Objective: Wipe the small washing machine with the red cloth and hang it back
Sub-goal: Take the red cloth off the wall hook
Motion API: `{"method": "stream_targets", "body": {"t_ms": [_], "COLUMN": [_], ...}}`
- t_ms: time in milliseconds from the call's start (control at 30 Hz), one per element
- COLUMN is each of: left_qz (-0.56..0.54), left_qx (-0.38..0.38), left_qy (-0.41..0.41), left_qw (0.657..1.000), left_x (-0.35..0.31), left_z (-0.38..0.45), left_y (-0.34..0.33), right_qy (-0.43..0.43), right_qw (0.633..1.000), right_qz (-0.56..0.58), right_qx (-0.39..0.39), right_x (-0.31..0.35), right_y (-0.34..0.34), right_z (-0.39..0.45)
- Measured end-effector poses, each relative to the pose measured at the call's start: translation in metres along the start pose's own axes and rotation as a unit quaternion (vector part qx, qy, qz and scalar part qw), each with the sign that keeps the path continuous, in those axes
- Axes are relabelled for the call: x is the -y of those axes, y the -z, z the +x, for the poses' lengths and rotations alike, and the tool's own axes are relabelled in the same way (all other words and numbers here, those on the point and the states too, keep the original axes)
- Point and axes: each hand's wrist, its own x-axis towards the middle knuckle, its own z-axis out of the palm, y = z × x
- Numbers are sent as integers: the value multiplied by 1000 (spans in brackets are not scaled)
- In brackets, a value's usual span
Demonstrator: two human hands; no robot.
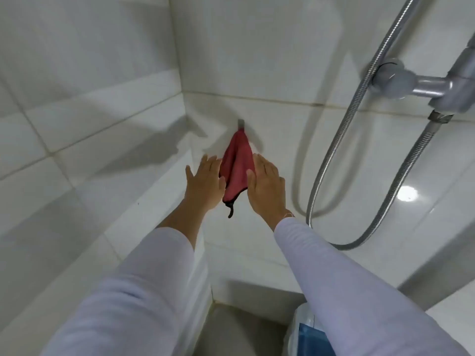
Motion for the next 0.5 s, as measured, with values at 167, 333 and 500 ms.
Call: {"method": "stream_targets", "body": {"t_ms": [167,333,500], "left_qz": [-164,-297,-317], "left_qx": [-18,-31,-28], "left_qy": [50,80,57], "left_qw": [985,951,946], "left_x": [9,5,9], "left_z": [34,47,53], "left_y": [-7,-17,-23], "right_qy": [-54,-79,-119], "right_qw": [996,983,971], "right_qz": [66,150,201], "right_qx": [-30,-74,-52], "right_x": [-2,-1,1], "right_y": [-19,-35,-39], "right_z": [32,46,51]}}
